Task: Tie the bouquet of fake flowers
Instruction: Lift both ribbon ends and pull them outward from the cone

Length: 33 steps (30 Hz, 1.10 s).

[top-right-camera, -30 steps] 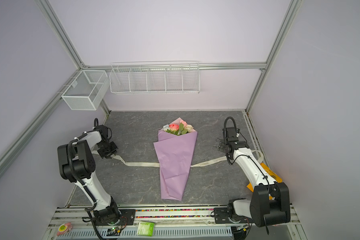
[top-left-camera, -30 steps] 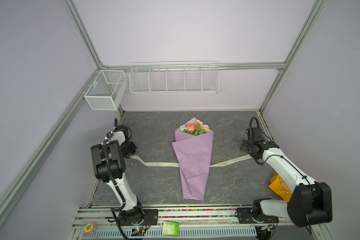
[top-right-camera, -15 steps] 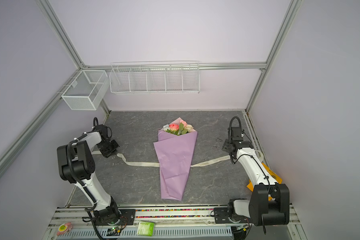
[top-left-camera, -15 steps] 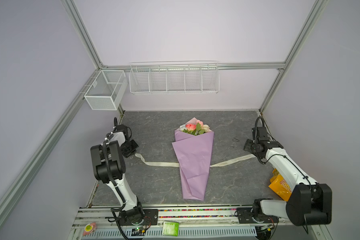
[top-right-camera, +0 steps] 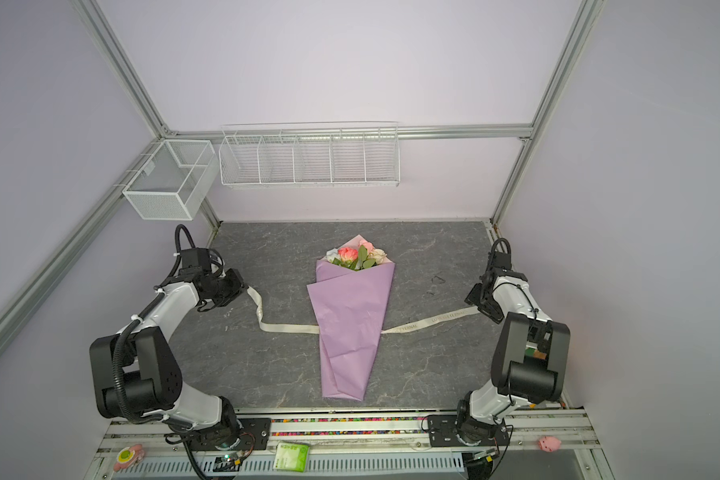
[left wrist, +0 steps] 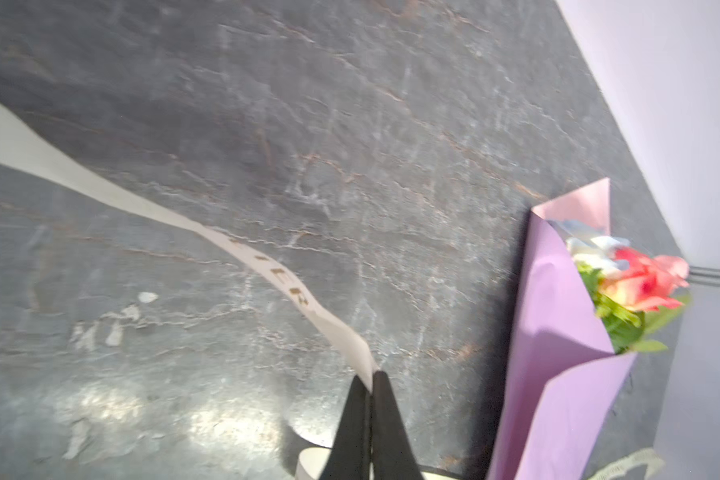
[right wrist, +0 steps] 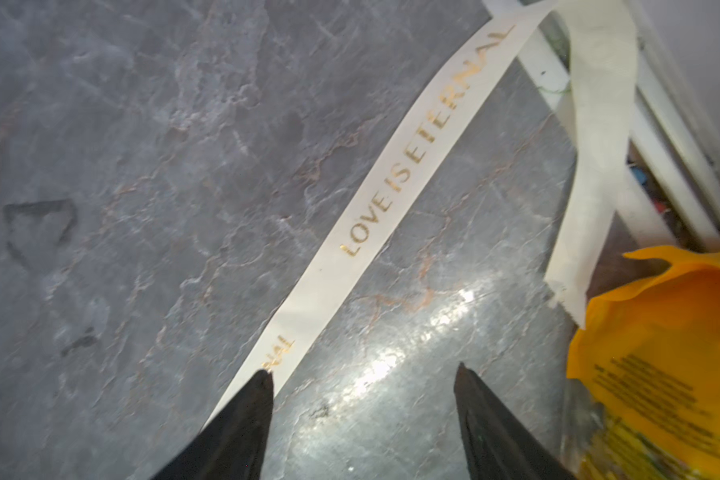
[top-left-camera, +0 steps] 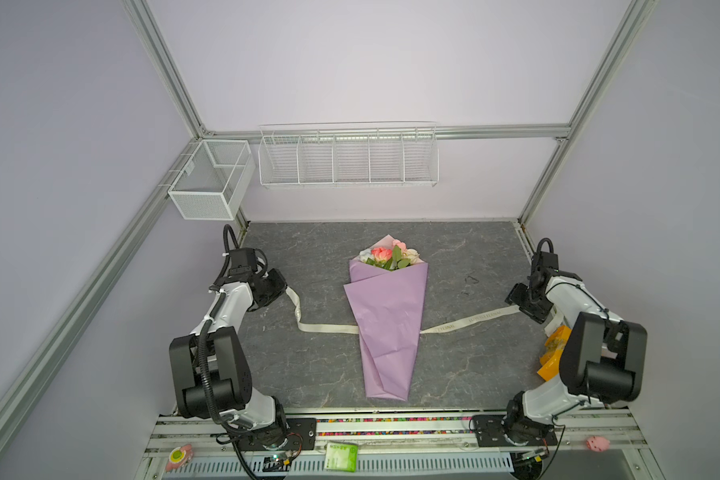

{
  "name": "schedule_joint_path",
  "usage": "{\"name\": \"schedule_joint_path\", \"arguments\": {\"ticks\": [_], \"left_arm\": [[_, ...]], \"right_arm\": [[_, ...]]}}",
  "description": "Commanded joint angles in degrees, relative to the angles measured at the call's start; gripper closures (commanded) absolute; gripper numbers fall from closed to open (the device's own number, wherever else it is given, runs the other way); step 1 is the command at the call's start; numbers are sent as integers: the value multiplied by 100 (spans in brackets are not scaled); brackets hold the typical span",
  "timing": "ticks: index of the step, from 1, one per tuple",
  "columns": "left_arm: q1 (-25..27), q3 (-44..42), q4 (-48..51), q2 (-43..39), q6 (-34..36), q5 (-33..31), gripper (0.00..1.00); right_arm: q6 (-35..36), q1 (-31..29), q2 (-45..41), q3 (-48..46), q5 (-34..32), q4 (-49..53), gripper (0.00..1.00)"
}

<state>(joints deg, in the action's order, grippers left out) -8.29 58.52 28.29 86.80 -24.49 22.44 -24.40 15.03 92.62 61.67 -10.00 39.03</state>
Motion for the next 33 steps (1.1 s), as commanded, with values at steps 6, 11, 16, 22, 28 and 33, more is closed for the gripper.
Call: {"name": "schedule_joint_path", "arguments": {"ticks": [6,11,16,22,28,33], "left_arm": [[90,-490,-744,-618,-19,805,100],[100,-553,-766,-829,-30,1073,100],[115,-719,-890,-998,-135,1190,100],[110,-702,-781,-1376,-157,1123,100],[102,-425,-338,-1747,-33,875,100],[96,-56,212,-2059,32,141,100]], "right_arm": [[66,868,845,644,140,-129,27],[192,890,1327,935,207,-208,29],[247,897,1715,1039,317,-367,36],[300,889,1764,1013,645,-562,64],[311,822,939,900,727,-722,89],[253,494,-88,757,1348,-743,93]]}}
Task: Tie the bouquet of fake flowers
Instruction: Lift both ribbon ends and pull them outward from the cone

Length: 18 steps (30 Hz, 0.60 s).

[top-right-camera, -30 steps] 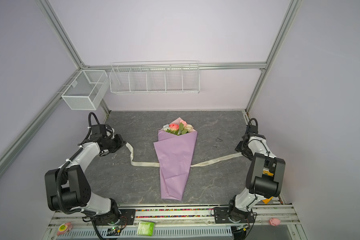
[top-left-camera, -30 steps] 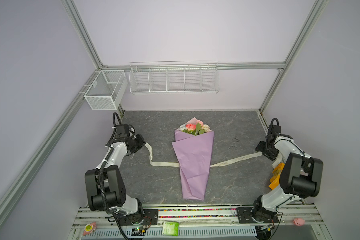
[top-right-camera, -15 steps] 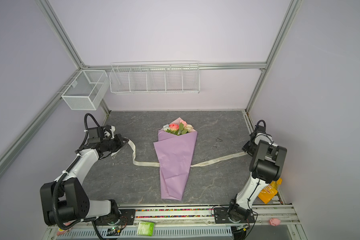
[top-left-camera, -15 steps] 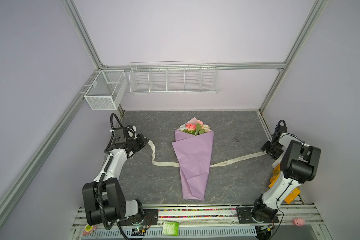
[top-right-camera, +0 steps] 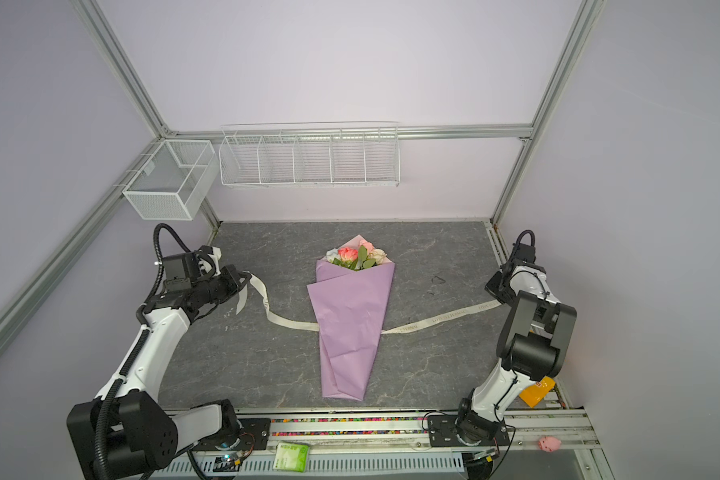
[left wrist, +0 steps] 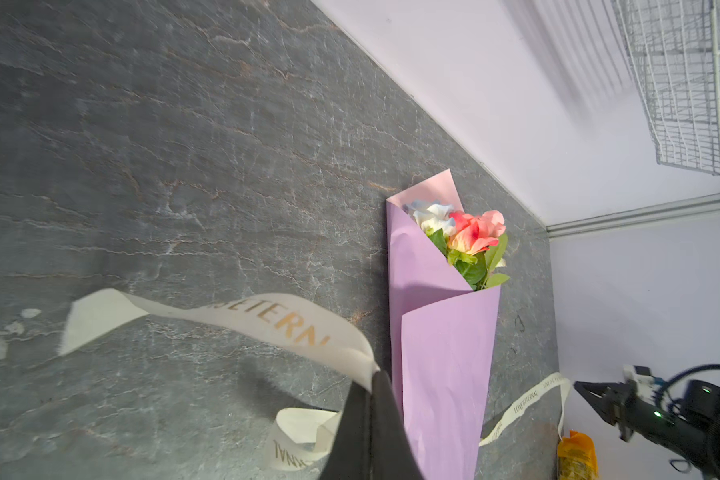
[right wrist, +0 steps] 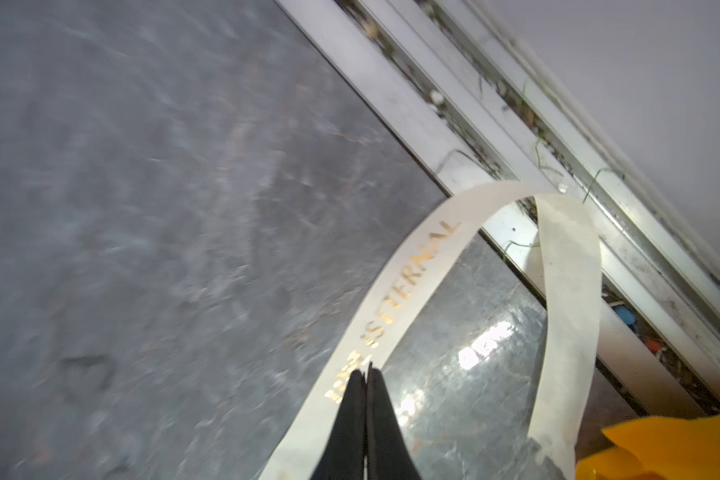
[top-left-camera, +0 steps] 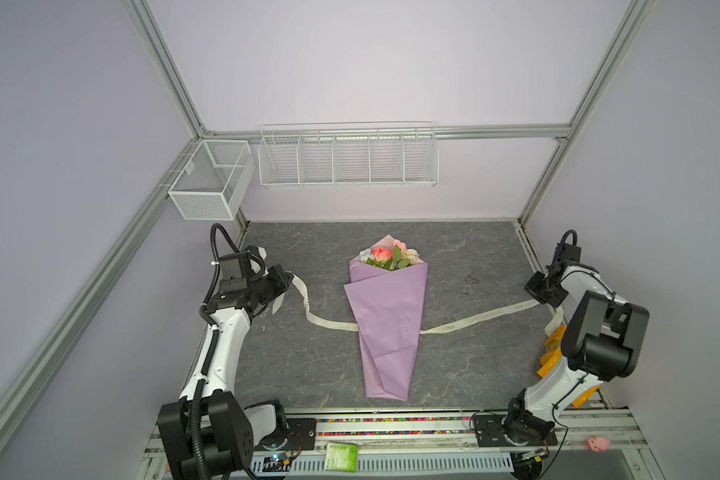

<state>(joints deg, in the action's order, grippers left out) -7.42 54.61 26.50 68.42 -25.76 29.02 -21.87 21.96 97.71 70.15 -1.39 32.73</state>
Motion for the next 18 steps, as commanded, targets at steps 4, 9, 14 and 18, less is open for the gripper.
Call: {"name": "schedule_joint_path", "arguments": {"ticks": [4,9,14,18], "left_arm": [[5,600,870,-341,76,-1356,100],[9,506,593,-295,-2,-868,100],[-4,558,688,-233,1,-945,100],[-35,724,840,-197,119,-1023,100]], "right_arm": [[50,-736,-1258,-374,112,-202,93],[-306,-537,-895,-304,-895,212,78],[-230,-35,63,148,-1051,574,57],[-232,227,610,332,-899,567,53]]}}
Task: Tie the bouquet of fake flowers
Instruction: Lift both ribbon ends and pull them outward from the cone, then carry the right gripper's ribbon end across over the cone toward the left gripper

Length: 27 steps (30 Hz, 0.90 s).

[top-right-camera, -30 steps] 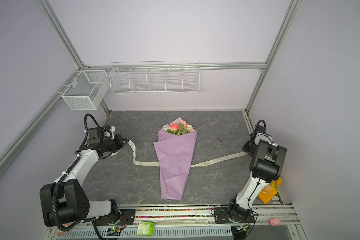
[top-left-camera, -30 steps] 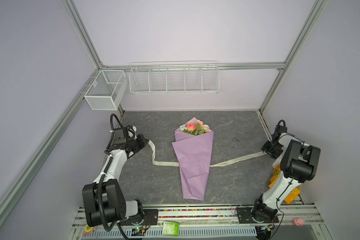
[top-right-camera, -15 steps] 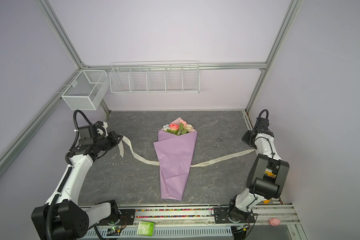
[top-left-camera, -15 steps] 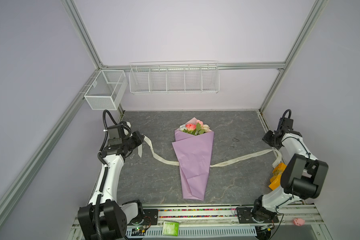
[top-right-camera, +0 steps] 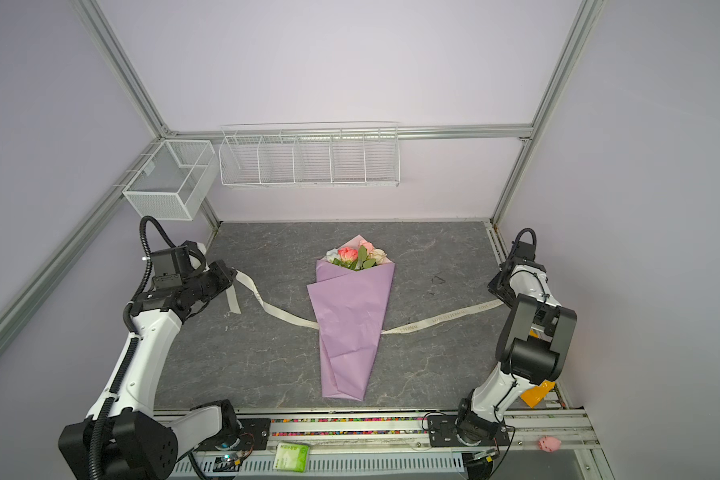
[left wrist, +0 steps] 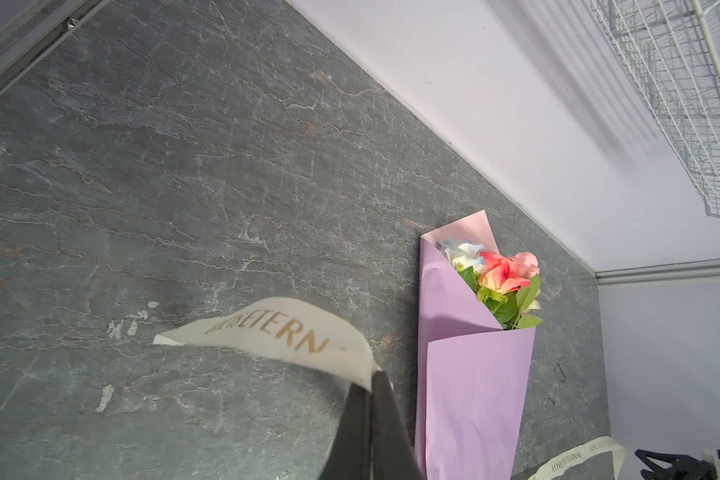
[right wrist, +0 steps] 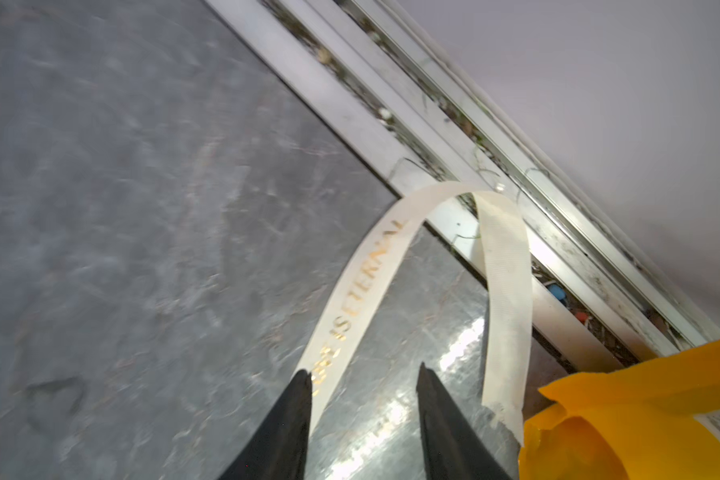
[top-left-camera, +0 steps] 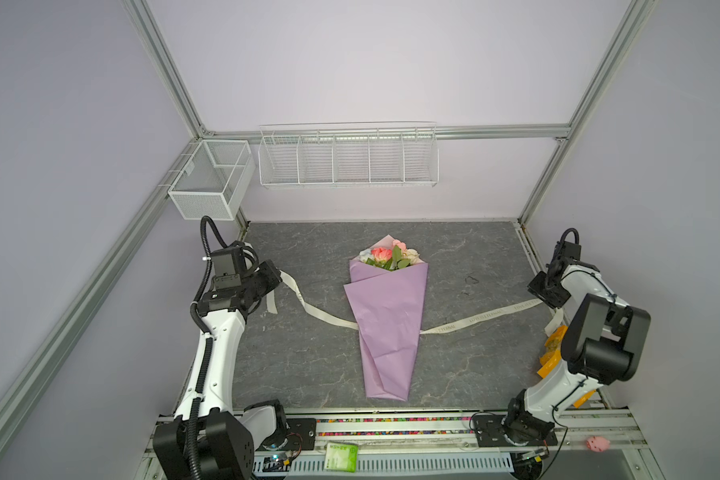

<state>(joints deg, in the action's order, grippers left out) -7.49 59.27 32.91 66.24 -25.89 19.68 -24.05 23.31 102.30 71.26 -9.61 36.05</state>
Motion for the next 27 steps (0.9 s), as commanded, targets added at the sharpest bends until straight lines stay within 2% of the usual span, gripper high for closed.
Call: {"name": "schedule_joint_path", "arguments": {"ticks": [1,9,16,19,21,23,27], "left_arm": [[-34,318,235,50,149,-90,100],[-66,656,426,186,229,-95,100],[-320,681,467,14,148,-184,100],[-403,637,517,-63,145,-330,100],[-442,670,661,-13,199,-401,100],[-469,749,851,81,267,-406,100],[-525,728,902,41,289,-413,100]], "right_arm": [[1,118,272,269,-60,237,53],[233,130,1031,742,277,95,48],[307,80,1558,1117,295,297,52],[353,9,1624,1111,186,351,60],[380,2,1674,1078,393,277,73],[392,-18,1641,1032,451,193,82],[413,-93,1168,952,477,155,93]]}}
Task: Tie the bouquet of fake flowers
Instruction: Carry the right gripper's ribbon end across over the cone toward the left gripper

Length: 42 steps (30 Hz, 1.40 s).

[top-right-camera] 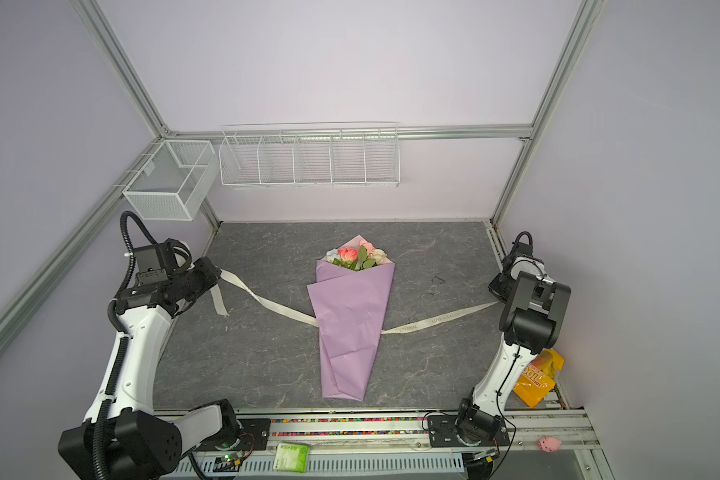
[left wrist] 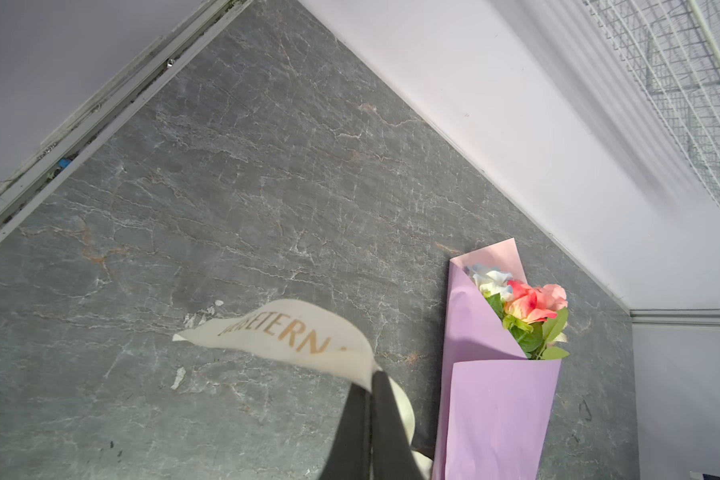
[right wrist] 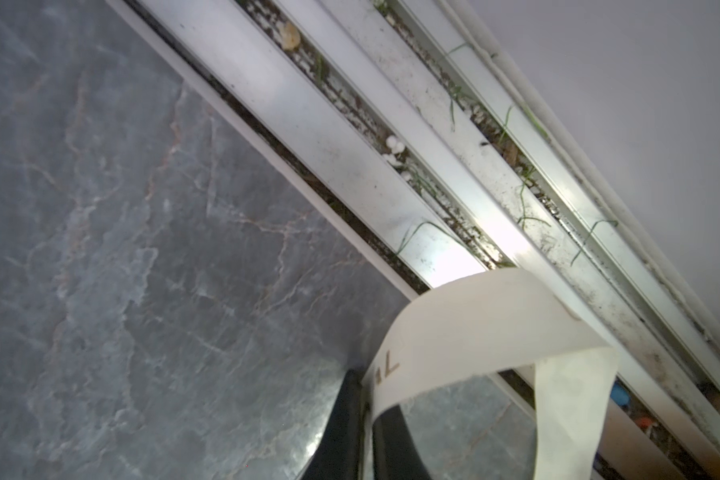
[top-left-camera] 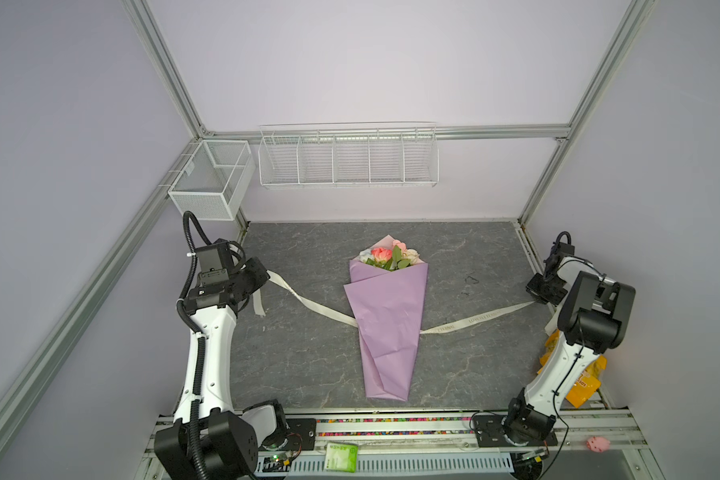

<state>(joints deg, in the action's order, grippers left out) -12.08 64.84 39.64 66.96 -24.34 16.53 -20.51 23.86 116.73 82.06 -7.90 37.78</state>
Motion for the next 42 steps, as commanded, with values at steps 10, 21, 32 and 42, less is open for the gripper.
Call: {"name": "schedule_joint_path", "arguments": {"ticks": [10,21,32,42], "left_arm": [[-102,16,81,-401,43,34,100],[-112,-99,-348,-595,215,1268,100],[619,-606,-710,-695,63,1703,100],[623,-991,-437,-1446,116,1384,100]], "right_arm": [[-244,-1288,-2525,-970,1149,-455,93],[-519,-3813,-4239,-1392,1180,-1149,93],[220,-6611,-2835,231,1717,-1339,93],[559,-7671,-132,2622,2567,-349,91]]}}
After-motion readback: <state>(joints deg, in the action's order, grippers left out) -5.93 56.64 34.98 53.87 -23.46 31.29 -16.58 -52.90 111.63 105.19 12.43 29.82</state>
